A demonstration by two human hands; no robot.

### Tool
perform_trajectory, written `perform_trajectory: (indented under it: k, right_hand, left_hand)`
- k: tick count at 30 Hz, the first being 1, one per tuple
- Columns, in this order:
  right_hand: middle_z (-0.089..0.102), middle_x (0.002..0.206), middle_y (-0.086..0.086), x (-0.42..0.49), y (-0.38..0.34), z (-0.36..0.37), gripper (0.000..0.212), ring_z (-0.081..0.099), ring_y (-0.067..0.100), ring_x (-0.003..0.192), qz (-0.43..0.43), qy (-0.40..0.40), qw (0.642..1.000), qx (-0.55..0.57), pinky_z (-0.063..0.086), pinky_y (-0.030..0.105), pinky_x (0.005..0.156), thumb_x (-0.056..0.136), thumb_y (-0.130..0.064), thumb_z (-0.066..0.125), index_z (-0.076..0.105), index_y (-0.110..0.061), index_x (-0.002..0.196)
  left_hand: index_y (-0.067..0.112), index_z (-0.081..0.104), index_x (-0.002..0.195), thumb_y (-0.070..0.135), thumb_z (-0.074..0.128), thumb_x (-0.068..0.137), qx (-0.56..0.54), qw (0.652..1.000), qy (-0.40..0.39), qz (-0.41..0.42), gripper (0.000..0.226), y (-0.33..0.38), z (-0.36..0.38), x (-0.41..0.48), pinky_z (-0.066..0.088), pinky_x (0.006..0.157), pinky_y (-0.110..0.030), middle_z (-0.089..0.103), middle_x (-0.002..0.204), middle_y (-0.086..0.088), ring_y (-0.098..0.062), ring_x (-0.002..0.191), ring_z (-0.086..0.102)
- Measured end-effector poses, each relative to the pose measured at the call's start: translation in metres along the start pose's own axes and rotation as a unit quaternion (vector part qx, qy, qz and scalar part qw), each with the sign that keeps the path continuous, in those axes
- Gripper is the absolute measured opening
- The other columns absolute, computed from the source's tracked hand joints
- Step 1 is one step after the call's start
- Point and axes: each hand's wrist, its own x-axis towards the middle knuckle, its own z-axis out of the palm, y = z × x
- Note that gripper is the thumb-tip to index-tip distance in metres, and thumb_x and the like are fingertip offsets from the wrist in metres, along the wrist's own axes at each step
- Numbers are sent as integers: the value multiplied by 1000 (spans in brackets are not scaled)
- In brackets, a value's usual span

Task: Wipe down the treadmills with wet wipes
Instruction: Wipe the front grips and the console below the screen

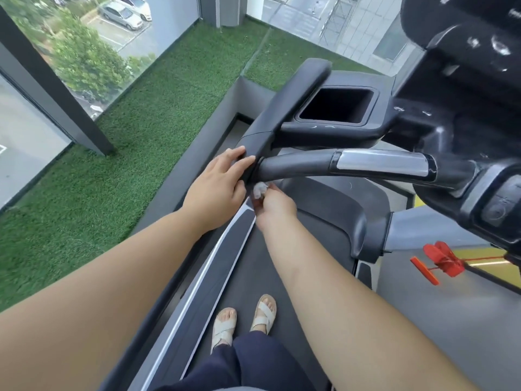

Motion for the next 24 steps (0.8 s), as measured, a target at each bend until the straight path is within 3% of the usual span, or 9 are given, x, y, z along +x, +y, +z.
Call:
perform_trajectory:
  k: [4,7,9,11,13,15,19,21,24]
  right_hand:
    - [47,77,2,-9,-5,0,32,49,9,65,48,-13,999,-21,49,14,55,96,9,31,45,-10,75]
    - [54,76,4,-37,-19,-2,30,51,10,66,88,-106,990,-24,49,13,53,91,16,34,56,-2,81]
    - [54,72,3,-56,-35,-4,28,49,9,61,49,-180,979,-85,49,14,54,92,14,38,60,-3,88]
    - [53,69,3,-69,-61,-8,23,47,10,57,-83,-201,951,-219,48,17,59,94,7,45,63,-7,89]
    - [58,69,0,-73,-92,-5,15,51,5,57,-269,-171,847,-425,45,16,64,94,-4,54,65,-13,90]
    - [63,80,1,-69,-117,8,9,57,4,68,-396,-148,694,-583,44,16,70,91,-15,61,69,-17,92]
    - [66,105,8,-30,-135,37,21,59,22,100,-402,-189,402,-801,36,20,84,92,-25,60,72,-14,105]
    - [67,107,6,-13,-135,40,21,59,23,103,-355,-216,338,-844,41,25,89,93,-26,60,71,-15,106]
    - [66,112,0,1,-137,39,21,57,20,108,-328,-249,311,-857,43,29,91,94,-24,54,66,-18,110]
  left_hand:
    - [14,49,137,36,19,81,0,1000,-2,-1,67,1,0,-1,23,110,-30,39,147,-6,-29,135,35]
    - [16,51,136,29,26,82,-23,999,-8,-37,61,7,-2,2,24,110,-29,41,146,-3,-26,134,36]
    - [16,54,132,24,29,81,-60,995,-9,-76,57,13,-6,9,26,108,-30,44,141,-5,-27,130,39]
    - [15,56,129,22,30,85,-95,990,1,-106,51,21,-12,19,29,105,-32,49,134,-8,-29,125,42]
    - [12,56,129,19,31,88,-130,982,19,-134,48,29,-14,28,30,104,-33,50,132,-10,-30,124,42]
    - [11,56,128,9,38,92,-141,978,32,-148,40,35,-12,32,29,104,-31,50,133,-10,-28,125,41]
    - [11,60,123,2,43,89,-146,977,45,-151,39,38,-5,33,29,103,-27,52,131,-7,-25,124,42]
    - [10,61,121,1,43,89,-146,977,47,-152,38,35,-5,32,27,102,-24,53,130,-6,-23,124,43]
    - [10,61,121,4,43,91,-140,976,51,-160,36,35,-5,34,29,101,-25,54,129,-6,-22,122,45]
